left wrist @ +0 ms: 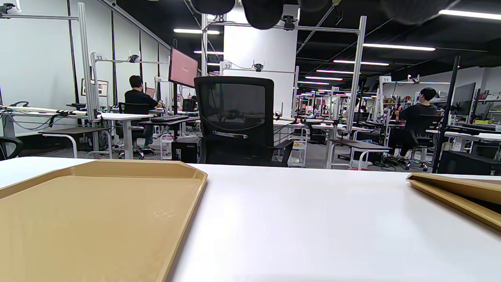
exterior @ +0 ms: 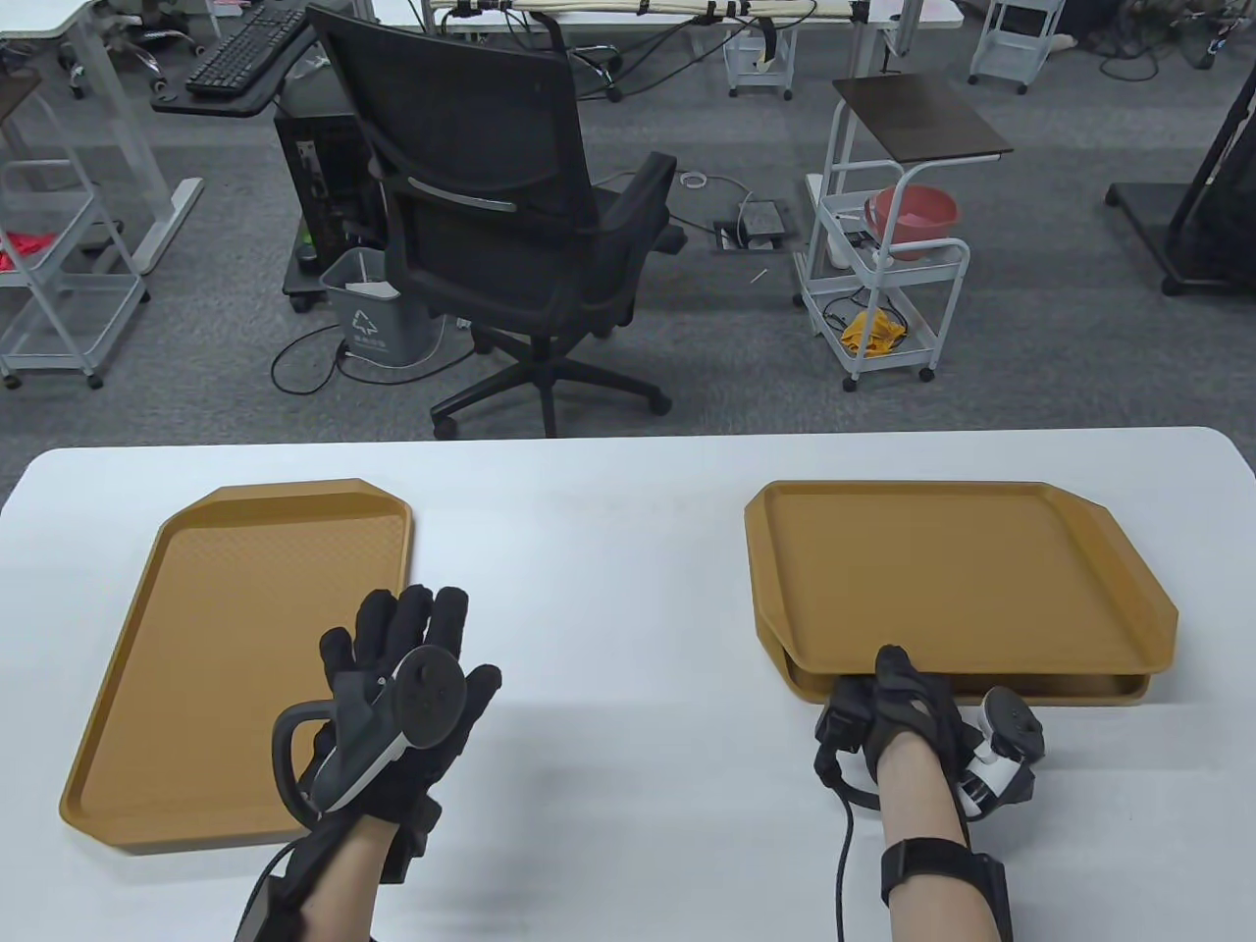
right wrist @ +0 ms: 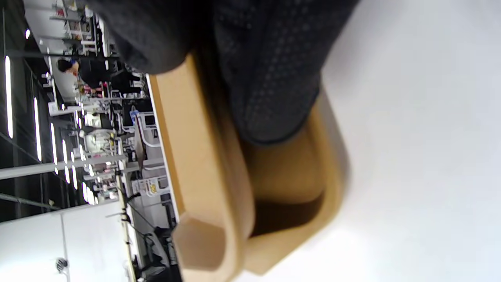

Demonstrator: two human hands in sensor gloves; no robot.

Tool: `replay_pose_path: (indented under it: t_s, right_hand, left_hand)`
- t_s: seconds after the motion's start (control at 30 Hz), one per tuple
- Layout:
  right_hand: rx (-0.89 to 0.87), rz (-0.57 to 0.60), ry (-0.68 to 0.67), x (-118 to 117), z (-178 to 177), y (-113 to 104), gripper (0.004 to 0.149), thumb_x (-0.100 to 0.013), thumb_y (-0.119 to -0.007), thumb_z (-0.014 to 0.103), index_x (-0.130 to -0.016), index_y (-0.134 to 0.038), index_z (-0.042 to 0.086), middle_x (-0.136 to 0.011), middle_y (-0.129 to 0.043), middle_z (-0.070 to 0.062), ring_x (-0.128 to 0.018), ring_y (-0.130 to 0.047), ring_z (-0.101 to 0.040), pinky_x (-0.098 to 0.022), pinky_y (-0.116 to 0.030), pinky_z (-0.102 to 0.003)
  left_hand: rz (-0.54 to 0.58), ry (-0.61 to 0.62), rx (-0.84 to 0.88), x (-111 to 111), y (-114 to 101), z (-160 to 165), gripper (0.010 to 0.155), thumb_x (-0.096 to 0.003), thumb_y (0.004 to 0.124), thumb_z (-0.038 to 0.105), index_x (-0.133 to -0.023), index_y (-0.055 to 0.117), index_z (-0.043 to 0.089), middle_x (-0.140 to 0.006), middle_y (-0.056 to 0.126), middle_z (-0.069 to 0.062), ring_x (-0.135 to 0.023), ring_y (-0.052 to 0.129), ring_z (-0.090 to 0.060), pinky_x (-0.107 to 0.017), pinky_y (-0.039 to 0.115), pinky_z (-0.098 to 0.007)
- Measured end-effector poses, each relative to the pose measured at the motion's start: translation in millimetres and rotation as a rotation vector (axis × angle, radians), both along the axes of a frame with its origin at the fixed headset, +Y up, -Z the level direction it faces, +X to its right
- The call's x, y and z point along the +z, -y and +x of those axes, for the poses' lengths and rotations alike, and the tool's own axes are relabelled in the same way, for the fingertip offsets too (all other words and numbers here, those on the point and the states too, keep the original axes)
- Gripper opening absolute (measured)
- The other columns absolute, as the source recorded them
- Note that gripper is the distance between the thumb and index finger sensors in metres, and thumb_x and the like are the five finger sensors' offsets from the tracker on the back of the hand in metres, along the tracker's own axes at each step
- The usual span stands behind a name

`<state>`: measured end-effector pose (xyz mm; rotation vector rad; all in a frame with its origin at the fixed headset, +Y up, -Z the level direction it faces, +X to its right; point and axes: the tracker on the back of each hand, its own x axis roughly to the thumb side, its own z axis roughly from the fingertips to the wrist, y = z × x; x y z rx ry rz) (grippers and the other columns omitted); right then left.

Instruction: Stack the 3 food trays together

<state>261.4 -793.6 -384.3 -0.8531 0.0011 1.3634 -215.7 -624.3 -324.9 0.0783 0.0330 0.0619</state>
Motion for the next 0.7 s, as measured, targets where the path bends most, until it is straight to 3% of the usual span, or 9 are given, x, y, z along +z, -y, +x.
replay_pose_path:
  t_s: [0.3, 0.57, 0.7]
  right_hand:
    - [0.212, -0.099, -0.087, 2.7, -0.1, -9.1, 0.059, -0.056, -0.068, 0.032, -0.097, -0.049, -0.006, -0.081, -0.083, -0.024, -0.063, -0.104, -0.028, -0.039, -0.094, -0.03]
    - [0.355, -0.146, -0.266, 7.6, 1.7, -14.4, 0.062, -0.057, -0.066, 0.041, -0.096, -0.054, -0.005, -0.081, -0.084, -0.026, -0.063, -0.102, -0.032, -0.04, -0.091, -0.035]
    - [0.515, -0.016, -0.395, 4.6, -6.9, -38.9, 0.059, -0.057, -0.066, 0.041, -0.101, -0.056, 0.002, -0.086, -0.08, -0.028, -0.068, -0.098, -0.039, -0.044, -0.088, -0.04]
  left_hand:
    - [0.004, 0.005, 0.002, -0.2, -0.4, 0.6, 0.079, -0.0484, 0.057, 0.07, -0.116, 0.028, 0.042, -0.128, 0.034, 0.004, -0.122, 0.034, -0.036, -0.083, 0.034, -0.066]
    - [0.008, 0.009, 0.007, 0.3, -0.2, 0.4, 0.078, -0.0483, 0.057, 0.07, -0.115, 0.028, 0.042, -0.128, 0.034, 0.004, -0.122, 0.034, -0.035, -0.083, 0.034, -0.066]
    - [0.014, 0.011, 0.005, 1.0, -0.5, 1.4, 0.079, -0.0483, 0.057, 0.07, -0.115, 0.027, 0.042, -0.128, 0.034, 0.005, -0.122, 0.034, -0.035, -0.083, 0.034, -0.066]
